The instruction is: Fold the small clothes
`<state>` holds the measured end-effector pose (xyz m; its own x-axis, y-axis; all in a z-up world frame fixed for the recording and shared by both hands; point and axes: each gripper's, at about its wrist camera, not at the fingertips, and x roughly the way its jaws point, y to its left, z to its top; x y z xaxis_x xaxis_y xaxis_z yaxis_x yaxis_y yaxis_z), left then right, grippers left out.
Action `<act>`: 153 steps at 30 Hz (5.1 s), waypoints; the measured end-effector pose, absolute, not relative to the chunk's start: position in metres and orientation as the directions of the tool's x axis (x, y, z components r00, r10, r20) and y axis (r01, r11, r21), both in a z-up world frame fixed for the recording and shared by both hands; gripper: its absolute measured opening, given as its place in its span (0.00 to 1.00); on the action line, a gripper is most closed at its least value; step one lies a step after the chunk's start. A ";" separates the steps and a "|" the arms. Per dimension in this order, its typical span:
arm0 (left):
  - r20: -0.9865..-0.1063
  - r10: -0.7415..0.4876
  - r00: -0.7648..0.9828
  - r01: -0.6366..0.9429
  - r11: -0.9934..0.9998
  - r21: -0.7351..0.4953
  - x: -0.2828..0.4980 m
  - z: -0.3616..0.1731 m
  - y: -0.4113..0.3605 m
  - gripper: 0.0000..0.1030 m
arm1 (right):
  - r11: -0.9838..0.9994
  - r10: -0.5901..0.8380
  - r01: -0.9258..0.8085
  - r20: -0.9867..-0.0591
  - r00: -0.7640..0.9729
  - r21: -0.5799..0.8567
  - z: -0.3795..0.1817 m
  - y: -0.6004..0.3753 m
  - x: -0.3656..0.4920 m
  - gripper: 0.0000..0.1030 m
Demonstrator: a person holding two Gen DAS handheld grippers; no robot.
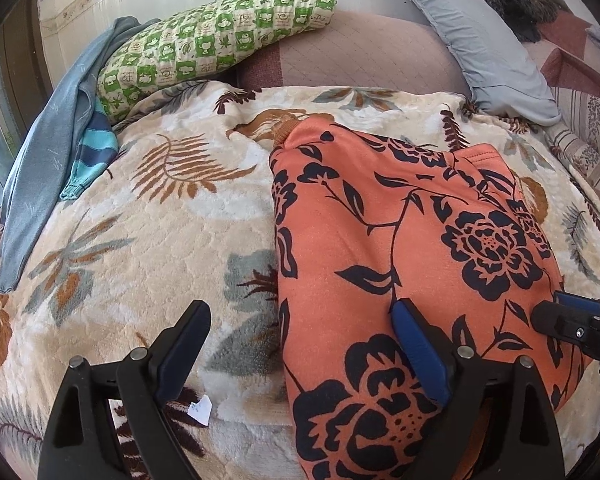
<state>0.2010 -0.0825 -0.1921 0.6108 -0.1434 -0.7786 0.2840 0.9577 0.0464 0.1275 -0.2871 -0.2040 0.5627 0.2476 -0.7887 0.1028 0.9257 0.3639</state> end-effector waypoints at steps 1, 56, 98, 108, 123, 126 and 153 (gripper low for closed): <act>-0.774 -0.138 0.618 0.282 0.958 0.055 0.199 -0.192 -0.083 0.90 | 0.930 0.238 0.101 -0.790 0.564 0.353 -0.204 -0.284 0.128 0.56; -0.529 0.000 0.849 0.077 0.989 0.123 0.011 0.015 -0.021 1.00 | 0.965 0.157 -0.016 -0.532 0.832 0.261 -0.024 -0.261 -0.050 0.61; -0.513 -0.025 0.858 0.075 0.994 0.078 -0.002 0.041 -0.011 1.00 | 0.988 0.119 -0.047 -0.543 0.831 0.144 -0.007 -0.214 -0.063 0.63; -0.503 -0.056 0.862 0.095 0.994 0.052 -0.011 0.049 -0.002 1.00 | 0.991 0.120 -0.064 -0.534 0.837 0.121 0.003 -0.201 -0.072 0.63; -0.477 -0.130 0.869 0.152 0.988 0.007 -0.027 0.070 -0.008 1.00 | 0.992 0.104 -0.054 -0.492 0.864 0.116 0.028 -0.208 -0.091 0.63; -0.480 -0.126 0.868 0.150 0.989 0.010 -0.024 0.069 -0.011 1.00 | 0.991 0.104 -0.050 -0.491 0.865 0.121 0.027 -0.211 -0.088 0.63; -0.619 -0.056 0.783 0.135 0.988 0.081 0.067 0.010 -0.013 1.00 | 0.984 0.149 -0.069 -0.551 0.821 0.163 -0.018 -0.197 0.010 0.63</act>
